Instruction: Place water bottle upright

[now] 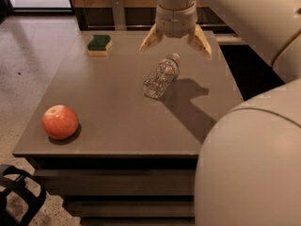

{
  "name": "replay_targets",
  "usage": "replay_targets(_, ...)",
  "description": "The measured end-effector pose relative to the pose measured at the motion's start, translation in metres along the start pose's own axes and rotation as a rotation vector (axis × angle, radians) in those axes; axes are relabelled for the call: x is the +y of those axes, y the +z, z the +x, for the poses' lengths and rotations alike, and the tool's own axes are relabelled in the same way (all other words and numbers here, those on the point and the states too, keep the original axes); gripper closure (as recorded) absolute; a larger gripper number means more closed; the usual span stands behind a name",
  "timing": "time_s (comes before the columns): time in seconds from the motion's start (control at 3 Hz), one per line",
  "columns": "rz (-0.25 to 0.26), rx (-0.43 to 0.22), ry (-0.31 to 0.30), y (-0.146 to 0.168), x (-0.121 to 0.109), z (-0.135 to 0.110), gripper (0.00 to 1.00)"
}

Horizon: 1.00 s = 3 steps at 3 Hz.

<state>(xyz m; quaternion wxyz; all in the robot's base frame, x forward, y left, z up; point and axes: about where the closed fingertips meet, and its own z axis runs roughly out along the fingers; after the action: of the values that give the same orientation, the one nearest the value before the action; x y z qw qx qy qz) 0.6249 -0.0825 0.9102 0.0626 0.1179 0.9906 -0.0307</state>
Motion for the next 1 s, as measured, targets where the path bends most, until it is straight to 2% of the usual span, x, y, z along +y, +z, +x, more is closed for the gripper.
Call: replay_targets(1.0,-0.079,0.062,0.028,0.025,0.010,-0.014,0.00)
